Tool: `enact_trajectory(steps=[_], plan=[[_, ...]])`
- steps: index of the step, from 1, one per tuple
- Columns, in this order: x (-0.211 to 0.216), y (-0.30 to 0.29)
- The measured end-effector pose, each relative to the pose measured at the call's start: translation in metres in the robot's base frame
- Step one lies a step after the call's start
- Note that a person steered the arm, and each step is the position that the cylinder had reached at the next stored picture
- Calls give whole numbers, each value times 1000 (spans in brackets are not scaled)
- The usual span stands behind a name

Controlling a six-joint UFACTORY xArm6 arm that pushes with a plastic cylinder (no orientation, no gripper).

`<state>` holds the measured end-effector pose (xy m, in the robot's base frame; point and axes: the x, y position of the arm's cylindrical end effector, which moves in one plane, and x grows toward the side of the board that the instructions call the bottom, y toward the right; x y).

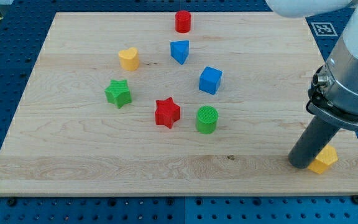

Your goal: Move the red star and green circle closer to the yellow hexagon

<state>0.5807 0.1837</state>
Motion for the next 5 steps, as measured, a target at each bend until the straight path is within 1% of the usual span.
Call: enact_trajectory(steps=[2, 3, 5], plan=[[1, 0], [-2, -28], [1, -193]])
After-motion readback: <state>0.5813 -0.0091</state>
